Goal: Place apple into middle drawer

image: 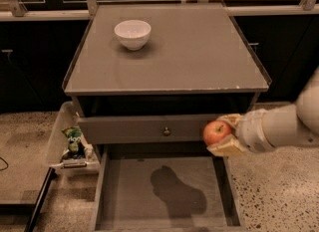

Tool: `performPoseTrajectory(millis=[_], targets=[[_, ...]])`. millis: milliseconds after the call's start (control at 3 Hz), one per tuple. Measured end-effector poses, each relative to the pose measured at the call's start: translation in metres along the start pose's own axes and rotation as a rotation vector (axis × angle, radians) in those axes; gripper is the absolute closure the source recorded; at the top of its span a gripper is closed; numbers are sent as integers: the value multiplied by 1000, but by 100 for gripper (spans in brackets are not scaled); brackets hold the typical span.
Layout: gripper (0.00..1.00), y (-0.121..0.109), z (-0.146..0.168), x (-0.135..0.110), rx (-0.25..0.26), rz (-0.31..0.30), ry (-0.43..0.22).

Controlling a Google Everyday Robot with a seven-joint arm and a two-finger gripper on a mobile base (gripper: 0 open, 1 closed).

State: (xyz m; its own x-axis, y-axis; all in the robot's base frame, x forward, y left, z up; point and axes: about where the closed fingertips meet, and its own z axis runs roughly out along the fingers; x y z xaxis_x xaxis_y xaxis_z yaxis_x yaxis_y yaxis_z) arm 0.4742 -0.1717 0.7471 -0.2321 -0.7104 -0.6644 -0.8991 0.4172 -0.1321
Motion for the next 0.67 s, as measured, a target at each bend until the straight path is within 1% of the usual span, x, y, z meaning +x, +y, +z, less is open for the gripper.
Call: performPoseTrajectory(millis=[333,667], targets=[[100,36,-2,37,3,39,-49],[100,53,27,66,-17,54,-86]])
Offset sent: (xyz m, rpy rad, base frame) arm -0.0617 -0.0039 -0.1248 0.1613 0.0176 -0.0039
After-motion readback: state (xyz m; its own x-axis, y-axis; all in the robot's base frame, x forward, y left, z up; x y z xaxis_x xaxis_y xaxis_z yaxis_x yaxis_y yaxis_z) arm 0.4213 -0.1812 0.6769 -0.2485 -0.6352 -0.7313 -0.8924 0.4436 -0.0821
